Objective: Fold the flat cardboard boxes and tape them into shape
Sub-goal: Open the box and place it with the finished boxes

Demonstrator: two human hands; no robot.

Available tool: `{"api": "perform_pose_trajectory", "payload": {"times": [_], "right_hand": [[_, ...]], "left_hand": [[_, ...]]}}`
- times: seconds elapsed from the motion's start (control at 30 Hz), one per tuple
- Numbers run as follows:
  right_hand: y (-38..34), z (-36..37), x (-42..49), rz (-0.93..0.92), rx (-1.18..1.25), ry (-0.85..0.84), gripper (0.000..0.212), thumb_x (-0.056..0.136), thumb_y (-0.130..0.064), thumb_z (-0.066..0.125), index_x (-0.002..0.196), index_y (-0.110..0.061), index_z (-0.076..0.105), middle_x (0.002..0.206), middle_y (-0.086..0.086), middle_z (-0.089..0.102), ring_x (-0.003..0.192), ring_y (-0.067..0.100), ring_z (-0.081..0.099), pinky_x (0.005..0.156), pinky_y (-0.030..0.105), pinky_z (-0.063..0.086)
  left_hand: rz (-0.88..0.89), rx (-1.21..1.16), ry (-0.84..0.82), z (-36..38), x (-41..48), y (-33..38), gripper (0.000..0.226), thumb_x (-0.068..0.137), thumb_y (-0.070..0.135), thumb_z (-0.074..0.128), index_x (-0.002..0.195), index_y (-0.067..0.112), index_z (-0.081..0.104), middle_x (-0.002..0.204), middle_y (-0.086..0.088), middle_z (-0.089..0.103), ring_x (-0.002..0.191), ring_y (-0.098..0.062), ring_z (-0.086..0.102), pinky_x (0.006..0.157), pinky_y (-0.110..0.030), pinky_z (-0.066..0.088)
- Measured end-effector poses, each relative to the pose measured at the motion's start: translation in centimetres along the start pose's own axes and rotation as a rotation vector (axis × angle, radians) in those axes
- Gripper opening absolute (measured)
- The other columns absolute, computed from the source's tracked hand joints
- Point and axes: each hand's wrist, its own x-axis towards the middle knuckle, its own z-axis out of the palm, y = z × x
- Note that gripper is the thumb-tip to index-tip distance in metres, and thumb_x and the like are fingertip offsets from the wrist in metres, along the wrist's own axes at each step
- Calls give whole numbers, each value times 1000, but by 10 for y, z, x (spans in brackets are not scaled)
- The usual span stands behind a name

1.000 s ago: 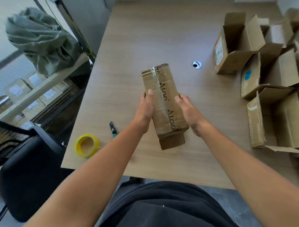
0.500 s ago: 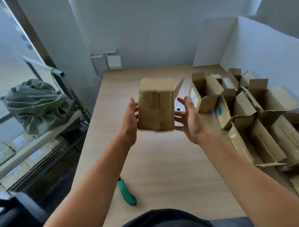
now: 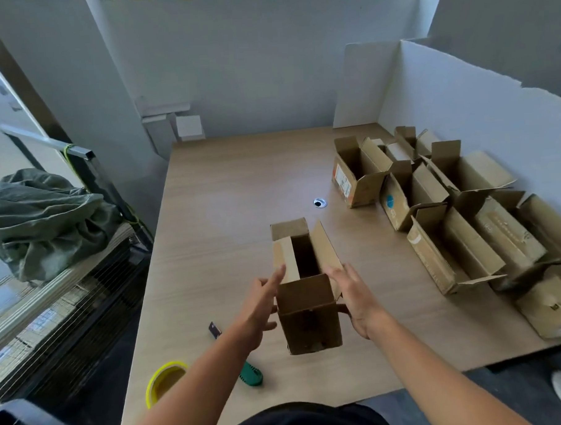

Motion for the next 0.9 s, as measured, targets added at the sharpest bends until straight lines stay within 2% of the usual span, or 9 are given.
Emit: {"api": "perform_pose_trajectory", "payload": {"times": [0.1,0.2,0.37,0.47,0.57,0.63,0.7,0.8,0.9], "right_hand": [[21,0,-8,-24,37,111,41,90,-55,60,119,-28,67,105,-1,74,106,17,67,98,44,52],[40,-4,-14,20,15,197,35,100,-39,57,129,-20,65,115,2,72,109,20,65,101,46,52],[65,-5,-25,-81,-418,189,65,98,-10,52,149,-44,30,144,-10,48,131,9,47,109,33,40],[75,-4,-18,-161,-580,221,61,96,-2,47,149,-33,39,150,-6,43,138,9,39,106,16,27],[82,-9,-13,-40,-592,84,50,100,-35,56,147,-42,41,140,-4,33,136,15,40,104,21,25],[88,-15,-13,-5,-649,-40,70,89,-64,60,149,-55,26,151,-4,20,147,17,24,108,29,22],[93,-18,-14,12,-797,-79,98,68,-85,60,149,-64,8,163,-2,1,153,23,5,116,41,20],[104,-12,-16,-39,-996,-33,116,58,-96,54,150,-63,-8,164,-9,-16,153,32,-1,119,56,19],[111,-10,-12,-107,-1099,39,119,62,-95,50,157,-50,-7,162,-13,-33,154,27,-15,120,51,7]], "left_hand": [[-10,77,32,-2,8,-9,64,81,53,73,131,29,41,119,-1,60,108,-21,61,96,-51,53],[3,85,84,-5,12,-25,53,92,25,68,137,23,40,117,-1,61,100,-16,63,90,-46,57],[73,285,80,-2,17,-49,89,77,51,83,144,28,29,122,3,53,95,-6,61,77,-26,55],[93,364,33,1,26,-42,104,68,44,91,147,31,25,127,3,50,99,-8,59,76,-22,52],[73,552,-117,-10,38,-35,141,57,42,97,158,33,1,154,-1,32,136,-27,41,110,-44,44],[76,721,-137,-12,38,-39,152,55,53,95,158,35,-16,167,-3,15,149,-29,28,120,-49,30],[132,854,-32,-2,34,-49,142,63,64,84,155,39,-21,164,-8,21,142,-33,40,114,-52,38],[239,859,69,7,27,-64,112,77,58,61,155,40,-17,155,-12,36,122,-37,56,101,-51,47],[282,578,5,-3,26,-73,84,86,50,41,160,36,3,161,0,34,127,-11,45,105,-34,36]]}}
